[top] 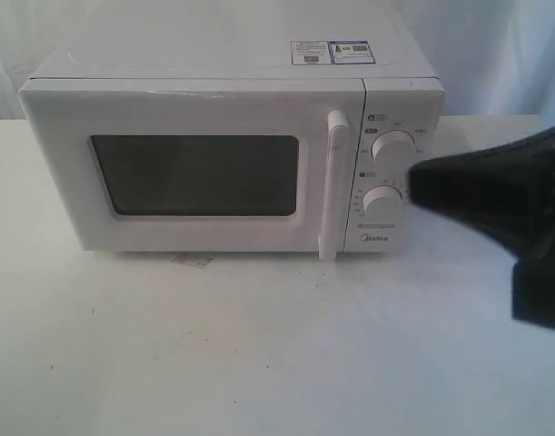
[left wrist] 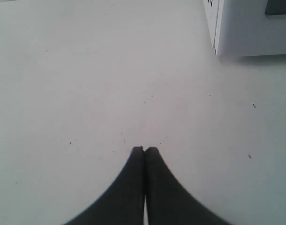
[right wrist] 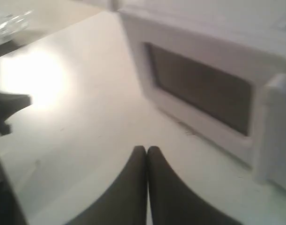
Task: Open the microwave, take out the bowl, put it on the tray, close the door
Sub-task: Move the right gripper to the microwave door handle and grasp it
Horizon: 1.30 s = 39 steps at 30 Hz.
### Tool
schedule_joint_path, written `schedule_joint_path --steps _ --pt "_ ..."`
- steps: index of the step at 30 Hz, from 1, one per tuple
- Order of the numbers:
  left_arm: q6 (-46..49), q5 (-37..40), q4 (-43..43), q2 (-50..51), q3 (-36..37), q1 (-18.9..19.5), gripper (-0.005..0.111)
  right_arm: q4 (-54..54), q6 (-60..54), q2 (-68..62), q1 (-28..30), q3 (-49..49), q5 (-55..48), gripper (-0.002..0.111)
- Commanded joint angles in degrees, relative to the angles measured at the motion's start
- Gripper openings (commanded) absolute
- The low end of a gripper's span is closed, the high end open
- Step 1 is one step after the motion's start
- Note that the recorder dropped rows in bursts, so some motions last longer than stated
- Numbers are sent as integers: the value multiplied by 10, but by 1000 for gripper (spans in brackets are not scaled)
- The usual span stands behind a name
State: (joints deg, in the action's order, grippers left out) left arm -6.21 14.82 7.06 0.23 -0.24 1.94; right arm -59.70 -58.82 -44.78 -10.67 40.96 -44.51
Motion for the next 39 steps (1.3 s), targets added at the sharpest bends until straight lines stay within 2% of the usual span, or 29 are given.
schedule_joint_path --steps 1,7,13,18,24,29,31,33,37,38,39 --pt "1 -2 -5 -2 2 2 0 -151 -200 -80 -2 1 -83 0" --pt "1 -2 -5 -2 2 2 0 -277 -473 -184 -2 -25 -126 0" --pt "1 -2 -5 -2 2 2 0 -360 -638 -262 3 -29 -106 0" --pt "1 -2 -5 -2 2 2 0 -347 -640 -299 49 -21 -27 0" --pt "1 -2 -5 -2 2 2 0 -342 -640 -325 113 -3 -76 0" --pt "1 -2 -5 -2 2 2 0 -342 -640 -360 141 13 -163 1" --pt "1 -2 -5 -2 2 2 0 -342 -640 -368 141 18 -163 7" --pt "1 -2 -5 -2 2 2 0 -342 -640 -373 141 19 -152 17" --pt "1 -2 -5 -2 2 2 0 -342 -640 -372 141 19 -146 46" --pt "1 -2 -5 -2 2 2 0 -341 -640 -372 140 19 -146 56" --pt "1 -2 -5 -2 2 2 0 -341 -640 -372 140 19 -146 61"
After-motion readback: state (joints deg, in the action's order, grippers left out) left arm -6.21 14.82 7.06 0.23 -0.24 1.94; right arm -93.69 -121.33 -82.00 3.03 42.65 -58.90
